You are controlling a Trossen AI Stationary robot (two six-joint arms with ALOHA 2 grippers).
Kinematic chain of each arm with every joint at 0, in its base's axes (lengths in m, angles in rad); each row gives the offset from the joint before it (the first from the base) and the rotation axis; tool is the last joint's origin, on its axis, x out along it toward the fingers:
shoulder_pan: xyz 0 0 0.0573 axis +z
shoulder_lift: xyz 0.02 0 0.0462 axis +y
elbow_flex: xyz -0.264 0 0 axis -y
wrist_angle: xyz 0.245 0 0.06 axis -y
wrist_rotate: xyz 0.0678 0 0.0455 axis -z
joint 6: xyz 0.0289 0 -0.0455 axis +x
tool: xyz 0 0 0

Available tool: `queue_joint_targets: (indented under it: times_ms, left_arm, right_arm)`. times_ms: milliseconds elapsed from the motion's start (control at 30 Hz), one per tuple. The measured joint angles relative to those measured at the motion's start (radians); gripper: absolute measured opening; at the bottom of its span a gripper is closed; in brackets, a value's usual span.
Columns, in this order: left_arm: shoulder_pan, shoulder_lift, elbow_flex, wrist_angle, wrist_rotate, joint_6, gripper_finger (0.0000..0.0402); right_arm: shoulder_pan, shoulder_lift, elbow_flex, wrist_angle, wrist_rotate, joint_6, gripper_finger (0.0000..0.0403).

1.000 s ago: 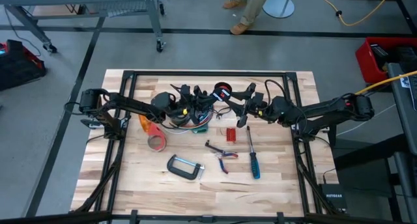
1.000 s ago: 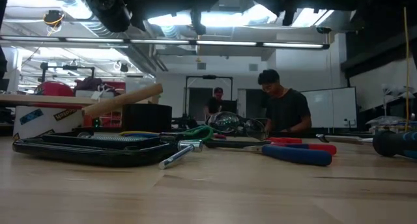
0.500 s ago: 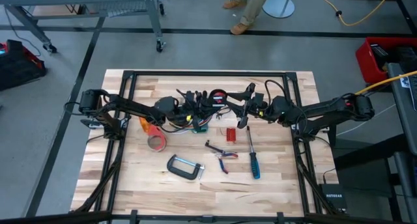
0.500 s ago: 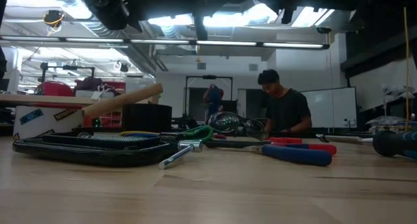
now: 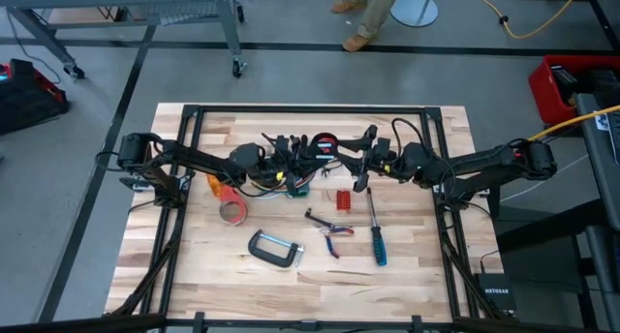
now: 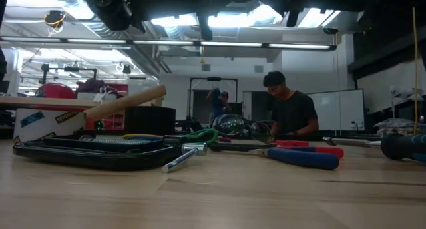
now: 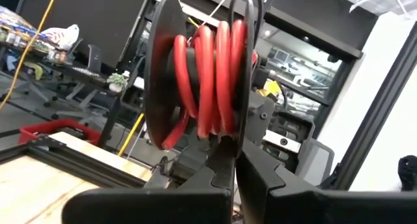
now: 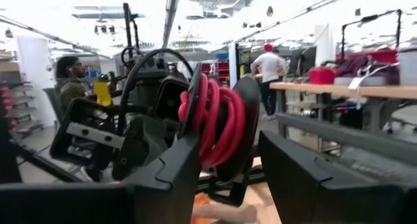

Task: Coil cords
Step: Uncoil the red wire from the black spool

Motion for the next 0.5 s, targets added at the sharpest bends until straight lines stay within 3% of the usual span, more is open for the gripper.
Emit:
queue_joint_targets:
  times_ms: [500]
  left_arm:
    - [-0.019,-0.004,0.0,-0.064,0.033,0.016,0.0]
  right_arm:
    - [0.0,0.001,0.0,-0.036,-0.131,0.037,0.0165]
